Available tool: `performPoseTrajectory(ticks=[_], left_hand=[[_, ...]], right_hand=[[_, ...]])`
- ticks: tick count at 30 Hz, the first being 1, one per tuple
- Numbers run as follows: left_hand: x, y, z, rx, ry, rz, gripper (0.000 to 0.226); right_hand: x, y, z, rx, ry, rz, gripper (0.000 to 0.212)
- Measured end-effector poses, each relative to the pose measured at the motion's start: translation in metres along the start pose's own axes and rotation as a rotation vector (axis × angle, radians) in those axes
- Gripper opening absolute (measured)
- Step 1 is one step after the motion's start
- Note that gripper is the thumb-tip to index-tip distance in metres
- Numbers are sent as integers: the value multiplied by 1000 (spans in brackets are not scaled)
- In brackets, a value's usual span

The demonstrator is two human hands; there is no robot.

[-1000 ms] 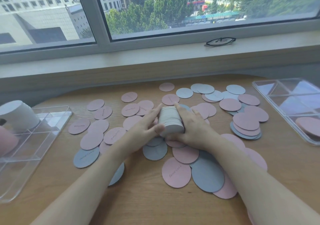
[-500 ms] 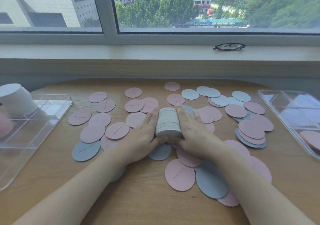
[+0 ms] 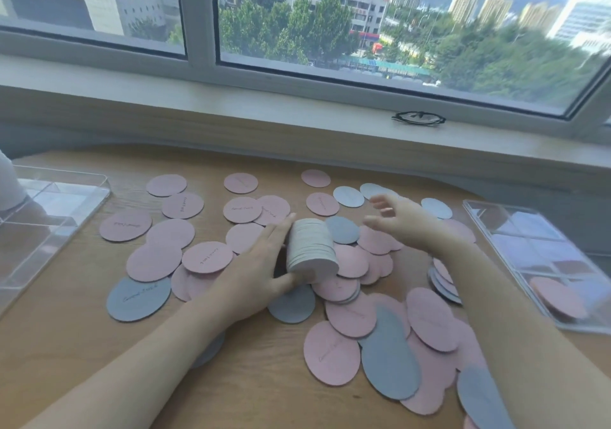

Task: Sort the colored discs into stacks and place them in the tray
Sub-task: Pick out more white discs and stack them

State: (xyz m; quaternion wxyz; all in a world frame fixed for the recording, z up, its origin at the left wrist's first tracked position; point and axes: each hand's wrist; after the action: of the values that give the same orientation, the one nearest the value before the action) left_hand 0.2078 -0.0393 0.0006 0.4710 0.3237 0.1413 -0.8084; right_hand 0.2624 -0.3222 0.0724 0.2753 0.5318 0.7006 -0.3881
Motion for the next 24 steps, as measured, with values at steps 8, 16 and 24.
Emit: performPoseTrajectory(ticks=[8,16,24], left_hand=[[3,0,-6,25,26,15,92],[2,1,-6,19,69,12,94],[1,1,-5,30,48,13,92]], right_hand=[[-13,87,30,284,-265,52,72],[-7,119,6,239,-369,-36,61],[-21,114,14,172,-329,-45,67]])
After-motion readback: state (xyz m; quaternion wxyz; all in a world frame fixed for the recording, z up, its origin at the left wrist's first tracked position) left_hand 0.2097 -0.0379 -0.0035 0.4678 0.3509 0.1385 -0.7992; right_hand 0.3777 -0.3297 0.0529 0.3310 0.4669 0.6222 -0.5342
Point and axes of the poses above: each hand's wrist, its own y-axis towards the middle knuckle, its own x-axis out of the palm, z = x × y, and after that the axes turned 9 degrees about -z, right-handed
